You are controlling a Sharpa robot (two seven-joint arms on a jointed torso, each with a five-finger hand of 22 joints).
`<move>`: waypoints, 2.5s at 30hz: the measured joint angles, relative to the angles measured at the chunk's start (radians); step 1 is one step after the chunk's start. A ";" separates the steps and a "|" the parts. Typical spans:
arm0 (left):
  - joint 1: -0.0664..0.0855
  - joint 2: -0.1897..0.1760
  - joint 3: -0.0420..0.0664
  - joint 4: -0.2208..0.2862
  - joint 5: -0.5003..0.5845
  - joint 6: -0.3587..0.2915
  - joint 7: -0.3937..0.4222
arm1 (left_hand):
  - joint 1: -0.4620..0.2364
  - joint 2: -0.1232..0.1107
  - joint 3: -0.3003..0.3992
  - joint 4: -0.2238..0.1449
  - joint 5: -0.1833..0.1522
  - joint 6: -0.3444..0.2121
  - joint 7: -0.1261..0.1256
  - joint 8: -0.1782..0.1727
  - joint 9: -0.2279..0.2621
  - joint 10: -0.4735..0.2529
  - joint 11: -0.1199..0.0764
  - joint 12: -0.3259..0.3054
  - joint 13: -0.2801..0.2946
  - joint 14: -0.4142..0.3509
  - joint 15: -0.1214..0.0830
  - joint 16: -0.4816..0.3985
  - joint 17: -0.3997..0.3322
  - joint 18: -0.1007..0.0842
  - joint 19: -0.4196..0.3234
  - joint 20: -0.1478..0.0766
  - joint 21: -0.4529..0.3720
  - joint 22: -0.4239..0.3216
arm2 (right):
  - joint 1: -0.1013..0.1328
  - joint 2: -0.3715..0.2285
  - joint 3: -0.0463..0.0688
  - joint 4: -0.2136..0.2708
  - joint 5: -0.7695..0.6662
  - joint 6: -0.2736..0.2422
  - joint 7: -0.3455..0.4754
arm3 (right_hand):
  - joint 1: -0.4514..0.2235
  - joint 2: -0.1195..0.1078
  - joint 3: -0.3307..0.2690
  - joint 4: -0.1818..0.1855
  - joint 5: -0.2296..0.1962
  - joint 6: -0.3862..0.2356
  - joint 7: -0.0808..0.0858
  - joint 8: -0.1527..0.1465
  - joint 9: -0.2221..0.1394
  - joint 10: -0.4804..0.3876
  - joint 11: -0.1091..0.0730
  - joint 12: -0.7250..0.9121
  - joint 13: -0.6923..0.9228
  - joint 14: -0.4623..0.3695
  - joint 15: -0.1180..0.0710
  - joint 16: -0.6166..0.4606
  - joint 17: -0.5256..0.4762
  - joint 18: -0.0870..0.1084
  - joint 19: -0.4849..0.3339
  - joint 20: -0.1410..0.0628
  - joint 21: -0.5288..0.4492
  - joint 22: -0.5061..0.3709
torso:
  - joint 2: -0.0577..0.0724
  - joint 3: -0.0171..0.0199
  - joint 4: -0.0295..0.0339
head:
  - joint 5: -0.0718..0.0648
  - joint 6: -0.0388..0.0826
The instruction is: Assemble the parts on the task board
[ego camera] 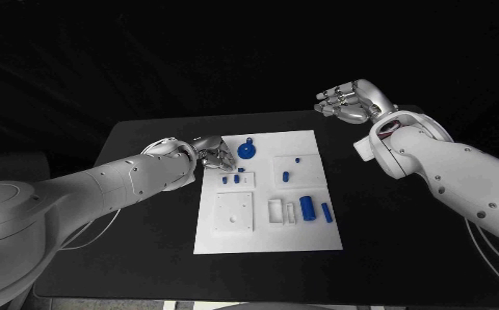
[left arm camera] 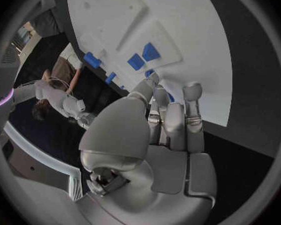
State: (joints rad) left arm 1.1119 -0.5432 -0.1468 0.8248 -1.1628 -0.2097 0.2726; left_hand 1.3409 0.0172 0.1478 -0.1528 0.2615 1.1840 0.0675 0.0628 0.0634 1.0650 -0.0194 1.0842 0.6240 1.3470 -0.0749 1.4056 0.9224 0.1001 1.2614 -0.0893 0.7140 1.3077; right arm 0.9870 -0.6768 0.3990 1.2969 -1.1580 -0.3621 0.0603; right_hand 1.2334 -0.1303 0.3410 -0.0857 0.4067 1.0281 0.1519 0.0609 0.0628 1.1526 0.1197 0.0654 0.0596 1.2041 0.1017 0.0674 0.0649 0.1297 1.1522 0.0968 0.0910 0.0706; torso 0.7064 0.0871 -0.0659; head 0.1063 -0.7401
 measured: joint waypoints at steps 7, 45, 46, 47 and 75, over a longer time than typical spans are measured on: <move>0.000 -0.001 0.000 0.000 0.000 0.000 -0.002 | 0.000 0.000 0.000 0.000 0.001 0.000 0.000 0.000 0.000 0.000 0.000 0.000 0.000 0.000 0.000 0.000 0.001 0.000 0.000 0.000 0.000 0.000 | 0.000 0.000 0.000 0.000 0.000 0.000 0.000 | 0.000 0.000 0.000 0.000 0.000 0.000 0.000 0.000 0.000 0.000 0.000 0.000 0.000 0.000 0.000 0.000 0.000 0.000 0.000 0.000 0.000 0.000 | 0.000 0.0007 -0.0003 | 0.001 0.001; 0.069 -0.056 0.002 0.086 0.125 -0.035 -0.004 | 0.003 -0.045 0.085 -0.003 -0.056 -0.080 0.034 0.000 0.000 0.154 0.043 -0.747 -0.553 -0.081 0.020 -0.214 -0.326 -0.002 -0.027 0.016 -0.148 -0.020 | 0.004 0.018 0.000 0.001 -0.061 0.048 -0.014 | 0.040 0.024 -0.021 -0.096 -0.054 0.088 -0.031 0.000 0.001 0.092 -0.052 -0.001 0.000 0.261 -0.108 0.085 0.103 -0.016 0.230 -0.118 0.190 0.095 | -0.001 -0.0035 0.0049 | 0.004 0.028; 0.073 -0.060 0.003 0.092 0.130 -0.036 -0.005 | 0.012 -0.045 0.085 -0.003 -0.056 -0.080 0.034 0.000 0.000 0.162 0.043 -0.767 -0.557 -0.081 0.020 -0.218 -0.329 -0.003 -0.027 0.016 -0.149 -0.021 | 0.006 0.025 -0.001 -0.001 -0.079 0.059 -0.017 | 0.040 0.024 -0.025 -0.100 -0.058 0.093 -0.034 0.000 0.001 0.101 -0.054 -0.005 0.000 0.265 -0.114 0.110 0.128 -0.018 0.242 -0.128 0.213 0.111 | -0.001 -0.0038 0.0050 | 0.005 0.029; 0.076 -0.063 0.003 0.098 0.134 -0.037 -0.006 | 0.016 -0.045 0.085 -0.003 -0.056 -0.080 0.034 0.000 0.000 0.169 0.043 -0.785 -0.558 -0.081 0.020 -0.221 -0.333 -0.004 -0.027 0.016 -0.154 -0.021 | 0.009 0.030 -0.002 -0.003 -0.093 0.067 -0.019 | 0.043 0.026 -0.029 -0.104 -0.060 0.101 -0.036 0.000 0.001 0.106 -0.059 -0.005 0.000 0.264 -0.121 0.151 0.164 -0.023 0.253 -0.138 0.240 0.130 | -0.001 -0.0043 0.0055 | 0.005 0.030; 0.121 -0.164 0.002 0.271 0.323 -0.099 -0.049 | 0.057 -0.028 0.077 -0.033 -0.092 -0.057 0.036 0.000 0.000 0.206 0.045 -0.890 -0.558 -0.080 0.027 -0.340 -0.394 -0.008 -0.012 0.020 -0.270 -0.047 | 0.126 0.332 -0.234 -0.218 -0.575 0.267 -0.094 | 0.021 0.066 0.037 -0.188 -0.213 0.100 -0.073 0.001 0.001 0.257 -0.154 0.261 0.347 0.260 -0.190 0.668 0.703 -0.031 0.189 -0.208 0.799 0.745 | 0.007 -0.0121 0.0266 | 0.037 0.057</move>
State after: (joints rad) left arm 1.2331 -0.7068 -0.1450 1.0956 -0.8401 -0.3085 0.2239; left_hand 1.3982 -0.0113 0.2249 -0.1858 0.1693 1.1271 0.1033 0.0628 0.0632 1.2706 0.0252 0.1942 0.0660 1.2666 -0.0481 1.0655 0.5280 0.0924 1.2498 -0.0696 0.4445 1.2611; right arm 1.1132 -0.3451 0.1647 1.0793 -1.7327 -0.0955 -0.0341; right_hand 1.2546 -0.0646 0.3784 -0.2739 0.1941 1.1285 0.0786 0.0620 0.0643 1.4098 -0.0341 0.3260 0.4062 1.4646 -0.0885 0.7350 0.7681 0.0991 1.3412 -0.1116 0.8895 0.8155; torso 0.7133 0.0751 -0.0393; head 0.1432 -0.6836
